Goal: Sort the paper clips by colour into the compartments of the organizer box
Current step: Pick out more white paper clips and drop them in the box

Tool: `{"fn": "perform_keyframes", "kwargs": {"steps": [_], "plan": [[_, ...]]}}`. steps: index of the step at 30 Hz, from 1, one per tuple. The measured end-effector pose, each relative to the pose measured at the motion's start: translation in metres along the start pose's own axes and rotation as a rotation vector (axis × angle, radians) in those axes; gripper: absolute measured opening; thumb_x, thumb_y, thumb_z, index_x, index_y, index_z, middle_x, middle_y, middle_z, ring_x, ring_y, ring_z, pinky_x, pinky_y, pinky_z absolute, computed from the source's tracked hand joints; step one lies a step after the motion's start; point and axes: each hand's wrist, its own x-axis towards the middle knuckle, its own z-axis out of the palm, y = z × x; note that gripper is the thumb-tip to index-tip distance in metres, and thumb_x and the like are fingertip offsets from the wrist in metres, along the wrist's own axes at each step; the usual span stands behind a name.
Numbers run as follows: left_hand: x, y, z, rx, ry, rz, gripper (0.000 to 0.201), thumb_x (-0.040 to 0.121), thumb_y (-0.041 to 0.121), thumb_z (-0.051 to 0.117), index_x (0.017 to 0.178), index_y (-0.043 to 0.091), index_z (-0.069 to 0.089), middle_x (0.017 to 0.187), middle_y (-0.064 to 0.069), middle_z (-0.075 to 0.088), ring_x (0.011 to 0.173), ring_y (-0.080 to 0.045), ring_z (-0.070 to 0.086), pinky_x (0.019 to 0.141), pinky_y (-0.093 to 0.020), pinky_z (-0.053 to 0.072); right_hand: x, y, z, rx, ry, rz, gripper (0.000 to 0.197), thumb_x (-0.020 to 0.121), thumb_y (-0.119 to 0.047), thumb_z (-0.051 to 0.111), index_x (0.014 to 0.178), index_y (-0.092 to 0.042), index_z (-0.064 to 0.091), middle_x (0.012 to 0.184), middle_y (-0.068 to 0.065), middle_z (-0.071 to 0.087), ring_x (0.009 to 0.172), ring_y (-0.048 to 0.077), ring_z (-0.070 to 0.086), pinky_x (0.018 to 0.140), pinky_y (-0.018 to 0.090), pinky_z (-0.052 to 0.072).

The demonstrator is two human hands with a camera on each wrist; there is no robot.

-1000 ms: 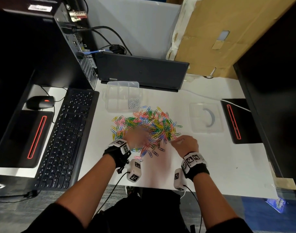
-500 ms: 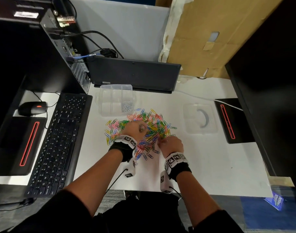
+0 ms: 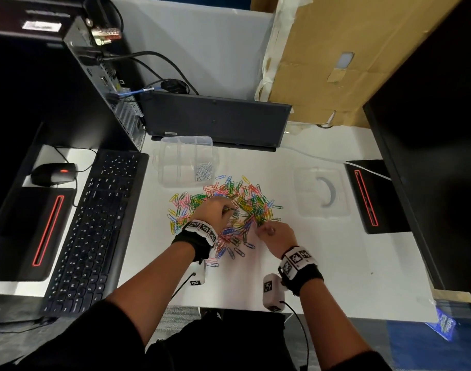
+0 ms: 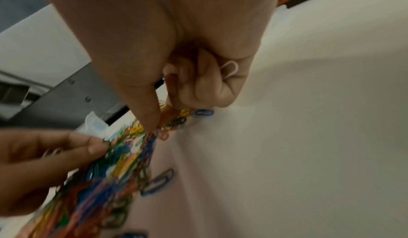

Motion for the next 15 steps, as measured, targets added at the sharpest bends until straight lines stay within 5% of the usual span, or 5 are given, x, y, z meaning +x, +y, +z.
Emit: {"fn": "perform_keyframes", "kwargs": {"steps": [3, 8, 15], "plan": [[-0.001, -0.006, -0.009, -0.129, 0.054, -0.027, 0.013, 0.091, 0.018, 0.063, 0.095, 0.011, 0.074, 0.084, -0.003, 0.070, 0.075, -0.019, 0.060, 0.072, -0.028, 0.051, 0.000, 0.005, -0.009, 0.052, -0.022, -0.015, 0.047, 0.092, -0.044, 0.062, 0.068, -0.003, 0.061, 0.063, 0.007, 0.051, 0.065, 0.019, 0.047, 0.060, 0.026, 0.035], [-0.004, -0.022, -0.021, -0.218, 0.113, -0.176, 0.018, 0.090, 0.025, 0.066, 0.081, 0.012, 0.074, 0.059, -0.002, 0.054, 0.059, -0.016, 0.048, 0.062, -0.028, 0.046, -0.001, 0.010, -0.016, 0.019, 0.069, 0.041, 0.013, 0.084, -0.031, 0.070, 0.073, -0.030, 0.063, 0.076, -0.010, 0.062, 0.081, 0.017, 0.062, 0.068, 0.021, 0.041], [-0.007, -0.026, -0.028, -0.104, 0.094, -0.192, 0.016, 0.085, 0.015, 0.068, 0.101, 0.017, 0.072, 0.076, 0.002, 0.060, 0.067, -0.015, 0.054, 0.066, -0.023, 0.045, -0.012, -0.007, -0.008, -0.110, 0.170, -0.025, 0.009, 0.079, -0.037, 0.075, 0.084, -0.032, 0.070, 0.099, -0.007, 0.070, 0.089, 0.014, 0.065, 0.075, 0.023, 0.049]]}}
